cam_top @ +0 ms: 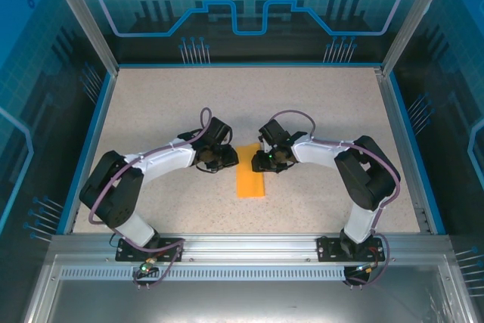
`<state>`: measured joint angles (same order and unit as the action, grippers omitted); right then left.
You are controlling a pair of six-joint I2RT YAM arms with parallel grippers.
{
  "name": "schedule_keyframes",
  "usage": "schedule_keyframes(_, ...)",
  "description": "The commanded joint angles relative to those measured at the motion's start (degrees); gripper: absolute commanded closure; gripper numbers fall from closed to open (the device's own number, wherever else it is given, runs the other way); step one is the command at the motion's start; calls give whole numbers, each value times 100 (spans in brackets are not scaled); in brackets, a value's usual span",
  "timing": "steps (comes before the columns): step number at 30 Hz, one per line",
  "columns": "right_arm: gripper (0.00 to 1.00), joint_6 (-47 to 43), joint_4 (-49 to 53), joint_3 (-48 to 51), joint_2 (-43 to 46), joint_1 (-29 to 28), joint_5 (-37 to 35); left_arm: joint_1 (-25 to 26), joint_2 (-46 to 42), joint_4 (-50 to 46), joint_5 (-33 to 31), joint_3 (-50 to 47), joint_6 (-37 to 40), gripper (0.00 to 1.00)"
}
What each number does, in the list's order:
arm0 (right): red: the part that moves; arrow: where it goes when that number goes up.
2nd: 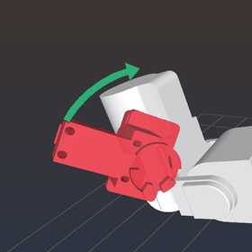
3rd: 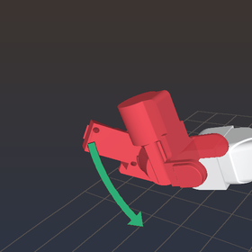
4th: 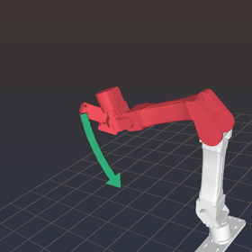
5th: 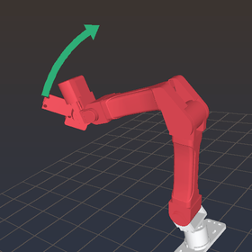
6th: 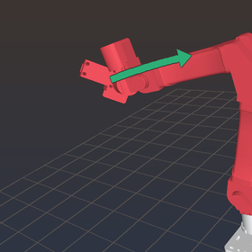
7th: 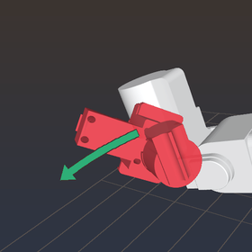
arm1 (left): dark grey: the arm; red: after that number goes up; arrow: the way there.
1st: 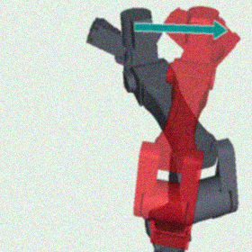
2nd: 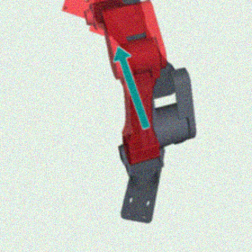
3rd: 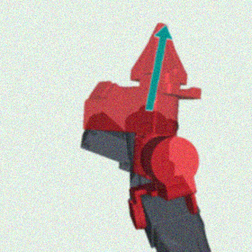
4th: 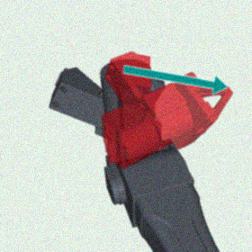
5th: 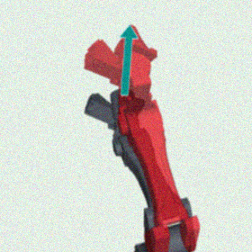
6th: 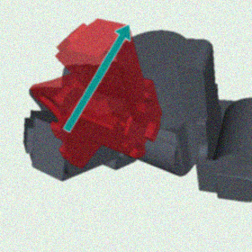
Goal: Fold a paper plane with a square sheet of paper (pick it up from the middle)
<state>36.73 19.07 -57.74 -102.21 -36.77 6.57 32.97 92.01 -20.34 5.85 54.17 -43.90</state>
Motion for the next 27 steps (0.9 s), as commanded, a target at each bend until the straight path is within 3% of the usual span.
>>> schedule_keyframes(1,59,81,272,-36,-179,-75,-43,34,155,226,310,-91,-178,73)
schedule_keyframes(27,60,104,247,9,-231,-75,-50,149,1073,500,633,-12,-80,83)
